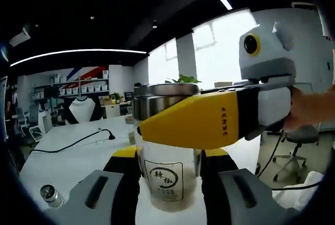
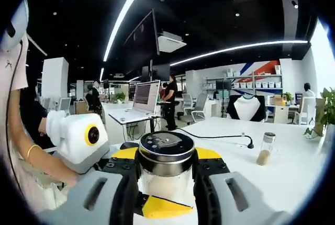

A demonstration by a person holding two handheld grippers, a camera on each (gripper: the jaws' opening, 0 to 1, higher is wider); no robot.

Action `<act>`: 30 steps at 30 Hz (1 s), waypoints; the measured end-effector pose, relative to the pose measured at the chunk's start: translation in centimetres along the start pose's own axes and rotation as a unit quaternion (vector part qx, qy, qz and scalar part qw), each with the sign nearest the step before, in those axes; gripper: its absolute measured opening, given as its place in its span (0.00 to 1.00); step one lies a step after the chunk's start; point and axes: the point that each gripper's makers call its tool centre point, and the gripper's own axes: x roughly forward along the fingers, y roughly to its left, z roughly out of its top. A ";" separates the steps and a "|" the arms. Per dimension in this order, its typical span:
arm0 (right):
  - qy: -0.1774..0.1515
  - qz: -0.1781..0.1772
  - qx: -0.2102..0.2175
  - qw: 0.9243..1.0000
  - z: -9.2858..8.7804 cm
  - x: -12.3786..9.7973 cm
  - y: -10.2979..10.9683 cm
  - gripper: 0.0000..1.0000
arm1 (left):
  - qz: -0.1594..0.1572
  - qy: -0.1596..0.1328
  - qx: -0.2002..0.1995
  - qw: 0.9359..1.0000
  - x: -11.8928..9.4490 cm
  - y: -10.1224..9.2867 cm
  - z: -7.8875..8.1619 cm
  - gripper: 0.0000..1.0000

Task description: Rotate the seasoning bottle until the label or dispensing opening points toward the visible target arrow and the bottle remains upright within the marked orientation range

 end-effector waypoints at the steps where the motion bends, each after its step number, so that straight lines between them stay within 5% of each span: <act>1: -0.001 0.004 0.000 1.000 0.1 -0.1 0.0 0.36 | -0.013 -0.003 0.000 1.000 0.0 -0.2 0.2 0.47; 7: 0.011 0.042 -0.020 0.999 0.2 -0.4 0.7 0.36 | -0.075 0.005 0.002 0.997 0.3 -1.1 0.0 0.48; 13: 0.012 0.049 -0.022 0.998 -0.1 -0.6 0.9 0.37 | -0.061 0.009 -0.014 0.998 0.2 -1.4 -0.2 0.46; 18: 0.010 0.032 0.003 0.999 -0.5 -0.6 0.6 0.36 | 0.015 0.018 0.024 0.999 0.0 0.1 -0.6 0.46; 25: -0.003 -0.012 0.027 1.000 -0.2 0.4 0.3 0.34 | 0.117 0.009 -0.018 0.993 -0.5 2.2 -0.5 0.46; 30: -0.002 -0.040 0.043 0.998 -0.5 1.1 0.1 0.34 | 0.152 0.019 -0.004 0.988 -0.8 3.0 -0.8 0.46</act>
